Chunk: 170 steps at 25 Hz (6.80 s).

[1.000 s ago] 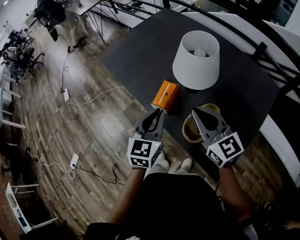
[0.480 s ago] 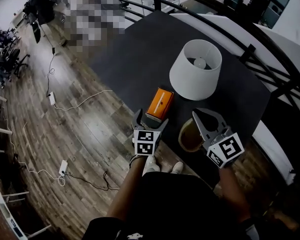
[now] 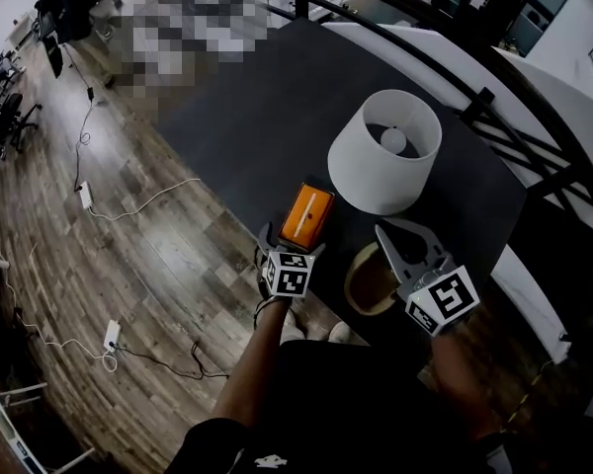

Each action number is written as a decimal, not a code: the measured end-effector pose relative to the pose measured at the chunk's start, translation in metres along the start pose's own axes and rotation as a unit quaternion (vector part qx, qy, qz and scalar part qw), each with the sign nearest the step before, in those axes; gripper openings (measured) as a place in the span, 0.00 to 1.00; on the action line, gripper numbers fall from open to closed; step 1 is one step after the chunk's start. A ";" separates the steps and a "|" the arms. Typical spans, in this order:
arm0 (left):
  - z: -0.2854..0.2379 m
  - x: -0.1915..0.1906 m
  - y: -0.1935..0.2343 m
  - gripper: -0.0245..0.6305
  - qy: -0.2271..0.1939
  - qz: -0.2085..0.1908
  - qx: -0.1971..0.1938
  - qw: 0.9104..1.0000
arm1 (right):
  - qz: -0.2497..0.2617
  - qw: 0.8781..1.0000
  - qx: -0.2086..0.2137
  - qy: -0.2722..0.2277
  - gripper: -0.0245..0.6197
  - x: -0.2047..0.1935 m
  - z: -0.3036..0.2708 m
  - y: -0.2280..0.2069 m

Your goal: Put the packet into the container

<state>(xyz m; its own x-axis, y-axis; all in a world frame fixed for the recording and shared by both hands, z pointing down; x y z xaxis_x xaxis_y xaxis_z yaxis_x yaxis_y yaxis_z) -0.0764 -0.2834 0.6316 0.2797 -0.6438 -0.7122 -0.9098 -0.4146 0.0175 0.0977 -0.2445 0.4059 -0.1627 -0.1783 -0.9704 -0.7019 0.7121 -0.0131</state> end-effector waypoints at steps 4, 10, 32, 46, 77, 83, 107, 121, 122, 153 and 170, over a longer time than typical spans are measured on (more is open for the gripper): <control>-0.010 -0.004 0.001 0.94 0.018 -0.009 -0.014 1.000 | -0.005 1.000 0.002 0.006 0.05 -0.006 -0.007 0.001; -0.014 -0.010 -0.002 0.85 0.049 -0.031 -0.018 0.998 | -0.008 1.000 0.005 0.008 0.05 -0.007 -0.010 0.003; 0.006 0.001 0.001 0.56 0.051 -0.044 -0.020 0.998 | -0.006 1.000 -0.014 -0.002 0.05 -0.001 -0.003 0.004; 0.054 -0.005 -0.017 0.56 0.030 -0.039 -0.043 0.998 | -0.011 0.999 -0.046 -0.020 0.05 -0.002 0.016 0.006; 0.090 0.016 -0.177 0.56 0.028 -0.103 -0.159 0.982 | -0.049 0.984 -0.170 -0.024 0.05 -0.027 0.124 0.003; 0.089 0.014 -0.191 0.56 0.042 -0.102 -0.153 0.982 | -0.043 0.984 -0.174 -0.019 0.05 -0.025 0.136 -0.001; 0.060 -0.011 -0.205 0.56 0.046 -0.144 -0.112 0.982 | -0.050 0.984 -0.169 -0.012 0.05 -0.034 0.151 -0.002; 0.093 0.007 -0.190 0.82 -0.064 -0.065 -0.200 0.976 | -0.053 0.987 -0.150 0.006 0.05 -0.043 0.128 -0.001; 0.095 0.008 -0.185 0.82 -0.064 -0.062 -0.203 0.975 | -0.053 0.988 -0.147 0.008 0.05 -0.044 0.125 -0.001; 0.151 0.057 -0.082 0.05 -0.176 -0.031 -0.163 0.970 | -0.066 0.980 -0.128 0.139 0.05 -0.121 0.045 0.009; 0.148 0.060 -0.076 0.05 -0.181 -0.025 -0.165 0.969 | -0.040 0.949 -0.121 0.288 0.05 -0.192 0.014 0.006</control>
<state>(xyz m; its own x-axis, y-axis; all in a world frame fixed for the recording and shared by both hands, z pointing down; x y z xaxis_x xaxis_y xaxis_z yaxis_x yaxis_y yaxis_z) -0.0357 -0.1949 0.4834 0.1406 -0.3737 -0.9168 -0.7332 -0.6616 0.1572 0.1351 -0.1964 0.5887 -0.4060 -0.6168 -0.6743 -0.8556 0.5158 0.0433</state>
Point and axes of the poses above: the fingertips, and each gripper's own axes: z backward along the fingers, y to its left, x out of its top, the point moved 5 cm from there along z, backward along the fingers, and after that the axes turned 2 degrees about y, right-handed, at the moved point
